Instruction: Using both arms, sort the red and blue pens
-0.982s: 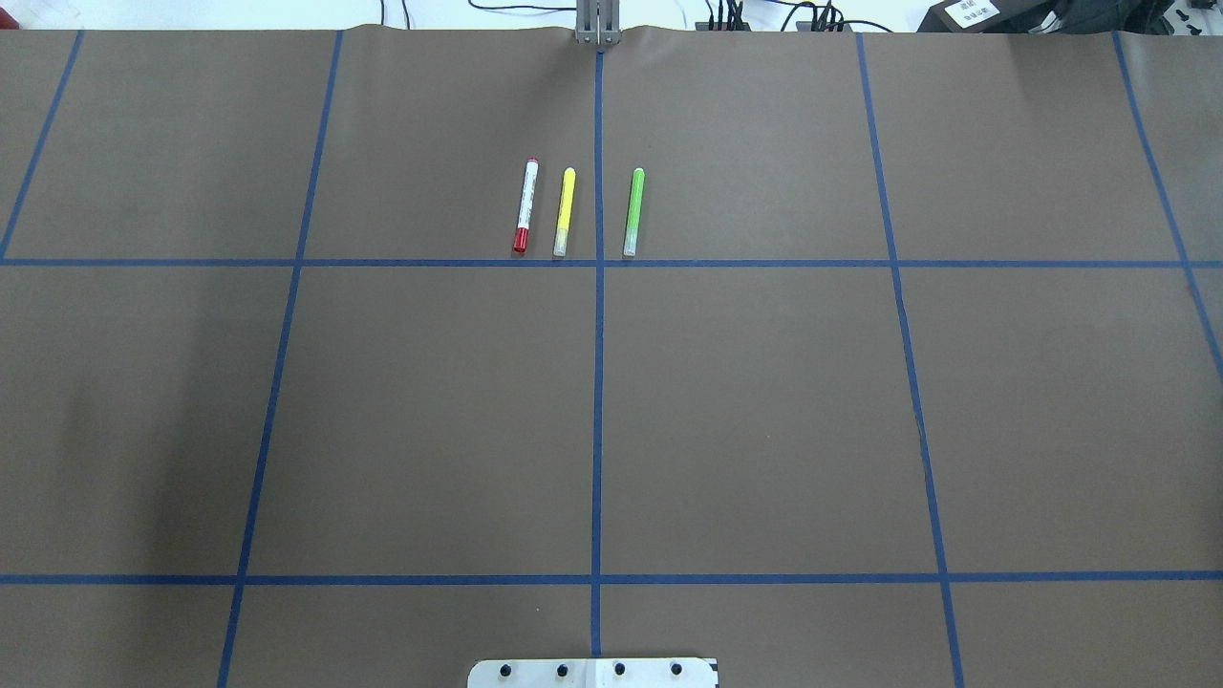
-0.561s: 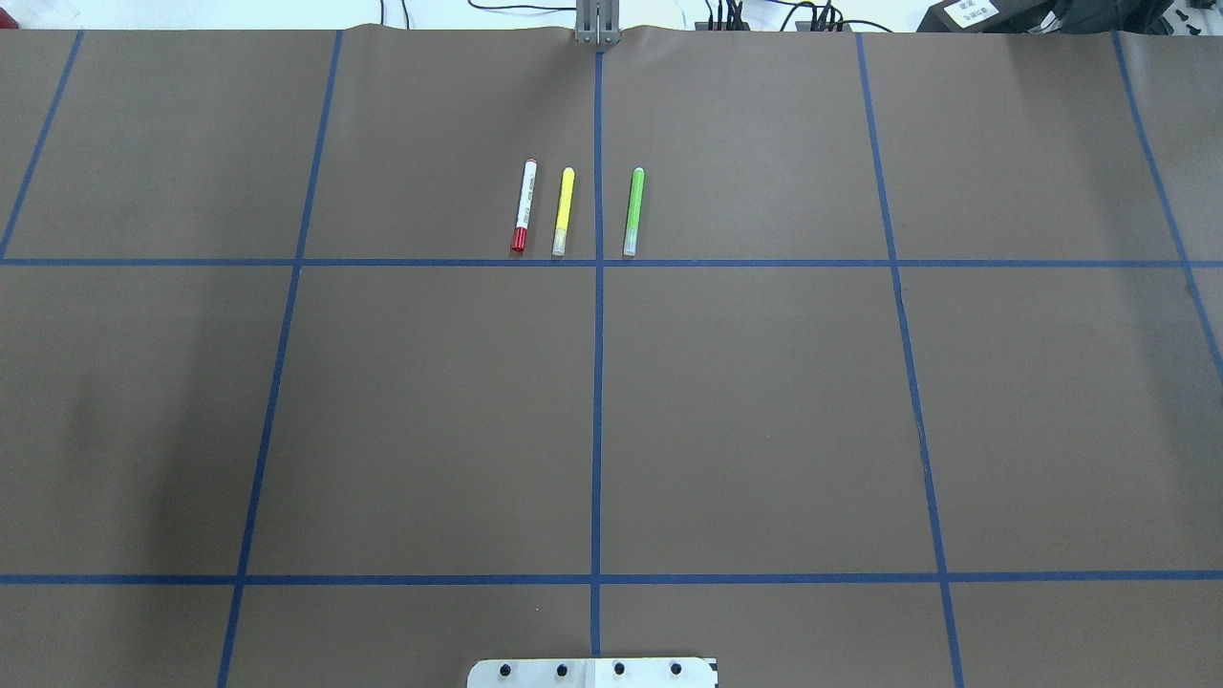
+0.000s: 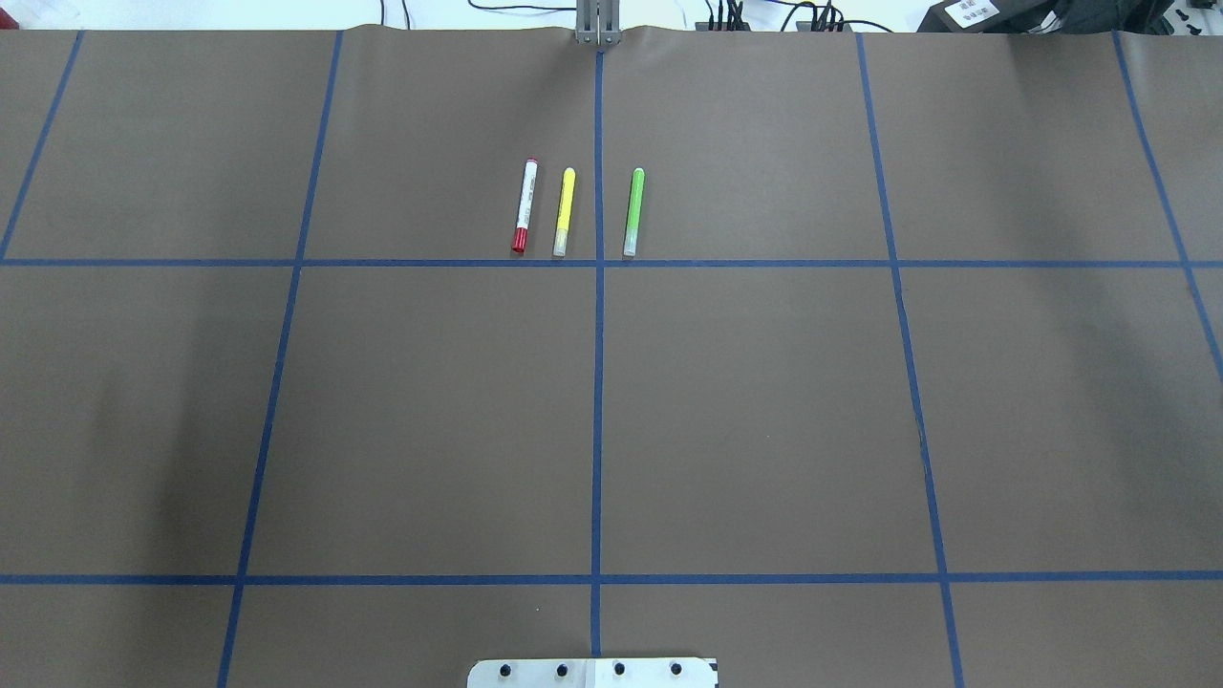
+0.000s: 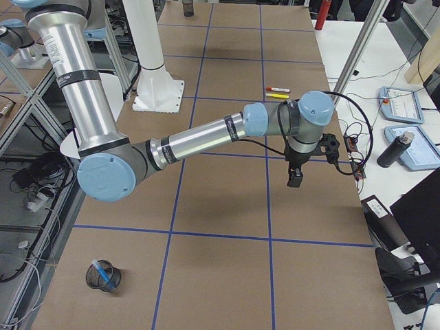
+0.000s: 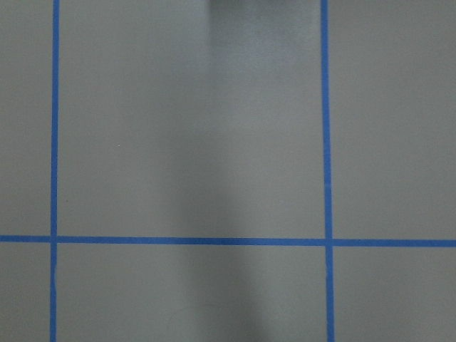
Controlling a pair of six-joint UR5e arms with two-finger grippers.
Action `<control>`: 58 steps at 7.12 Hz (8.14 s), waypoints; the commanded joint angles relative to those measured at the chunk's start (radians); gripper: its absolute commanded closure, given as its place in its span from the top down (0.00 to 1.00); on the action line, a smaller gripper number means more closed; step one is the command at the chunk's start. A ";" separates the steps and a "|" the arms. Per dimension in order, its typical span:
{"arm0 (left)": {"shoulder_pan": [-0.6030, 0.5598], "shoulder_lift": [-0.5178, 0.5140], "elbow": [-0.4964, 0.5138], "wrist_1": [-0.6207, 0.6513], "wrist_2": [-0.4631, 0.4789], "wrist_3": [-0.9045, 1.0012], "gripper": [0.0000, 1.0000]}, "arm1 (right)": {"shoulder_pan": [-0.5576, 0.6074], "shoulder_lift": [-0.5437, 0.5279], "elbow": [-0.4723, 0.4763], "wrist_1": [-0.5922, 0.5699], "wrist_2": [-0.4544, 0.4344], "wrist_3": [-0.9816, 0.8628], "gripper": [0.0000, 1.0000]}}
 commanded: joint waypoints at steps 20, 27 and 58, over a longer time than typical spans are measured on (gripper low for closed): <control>0.697 -1.017 0.479 0.595 0.295 -0.524 1.00 | -0.042 -0.404 0.232 0.134 -0.153 0.001 1.00; 0.764 -1.117 0.729 0.433 0.422 -0.665 0.84 | -0.042 -0.404 0.229 0.134 -0.159 0.001 1.00; -0.005 0.301 -0.575 0.830 0.117 0.140 0.00 | -0.042 -0.406 0.231 0.134 -0.158 0.001 1.00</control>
